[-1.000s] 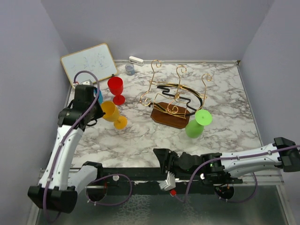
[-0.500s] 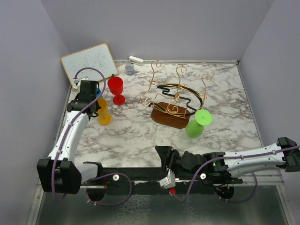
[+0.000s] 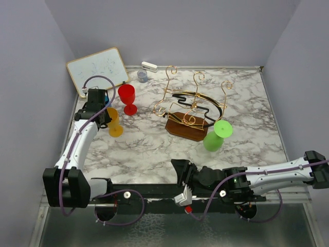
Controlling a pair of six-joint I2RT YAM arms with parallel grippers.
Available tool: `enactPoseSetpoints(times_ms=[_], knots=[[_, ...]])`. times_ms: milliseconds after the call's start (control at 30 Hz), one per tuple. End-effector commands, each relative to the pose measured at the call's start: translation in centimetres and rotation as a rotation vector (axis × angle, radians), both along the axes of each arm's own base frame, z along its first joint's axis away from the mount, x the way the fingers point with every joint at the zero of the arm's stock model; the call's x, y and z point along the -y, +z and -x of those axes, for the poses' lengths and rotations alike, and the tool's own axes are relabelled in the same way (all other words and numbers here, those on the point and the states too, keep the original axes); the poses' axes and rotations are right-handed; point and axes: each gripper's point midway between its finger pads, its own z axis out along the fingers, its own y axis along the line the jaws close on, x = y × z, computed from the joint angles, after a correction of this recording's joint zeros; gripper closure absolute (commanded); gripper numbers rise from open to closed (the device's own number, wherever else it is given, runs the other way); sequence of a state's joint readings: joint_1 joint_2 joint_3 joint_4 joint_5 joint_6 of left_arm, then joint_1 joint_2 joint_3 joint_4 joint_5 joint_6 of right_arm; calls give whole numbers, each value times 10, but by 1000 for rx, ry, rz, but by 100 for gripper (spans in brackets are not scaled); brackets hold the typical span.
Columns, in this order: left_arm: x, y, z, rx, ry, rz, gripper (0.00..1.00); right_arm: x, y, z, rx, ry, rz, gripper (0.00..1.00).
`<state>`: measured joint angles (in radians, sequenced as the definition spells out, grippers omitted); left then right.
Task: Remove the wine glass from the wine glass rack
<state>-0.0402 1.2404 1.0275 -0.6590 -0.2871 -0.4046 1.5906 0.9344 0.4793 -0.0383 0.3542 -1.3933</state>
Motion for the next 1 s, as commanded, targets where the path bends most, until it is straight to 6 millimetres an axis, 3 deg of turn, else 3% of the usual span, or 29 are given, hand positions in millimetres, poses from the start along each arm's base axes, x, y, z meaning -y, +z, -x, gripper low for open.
enactPoseSetpoints(times_ms=[0, 133, 233, 433, 500, 567, 700, 767, 833, 900, 967], knots=[[12, 7, 11, 17, -38, 62, 65, 1, 3, -1, -18, -26, -27, 51], [13, 23, 18, 39, -44, 72, 61, -1, 4, -1, -27, -32, -35, 51], [12, 48, 22, 91, -40, 70, 60, -4, 7, 0, -45, -34, -47, 51], [8, 125, 42, 388, -33, 63, 60, -20, 31, 5, -115, -34, -116, 51], [13, 144, 52, 524, -68, 74, 60, -35, 55, 8, -168, -35, -186, 51], [19, 150, 62, 639, -105, 92, 60, -52, 85, 10, -208, -42, -250, 52], [27, 117, 69, 627, -132, 135, 60, -92, 165, -4, -298, -168, -443, 53], [35, 98, 68, 601, -166, 160, 60, -104, 208, -25, -298, -289, -554, 53], [39, 93, 68, 619, -180, 180, 60, -110, 250, -50, -311, -391, -653, 53], [37, 103, 70, 642, -182, 167, 60, -105, 288, -88, -386, -499, -769, 54], [33, 101, 71, 636, -164, 148, 60, -87, 317, -134, -509, -594, -885, 56]])
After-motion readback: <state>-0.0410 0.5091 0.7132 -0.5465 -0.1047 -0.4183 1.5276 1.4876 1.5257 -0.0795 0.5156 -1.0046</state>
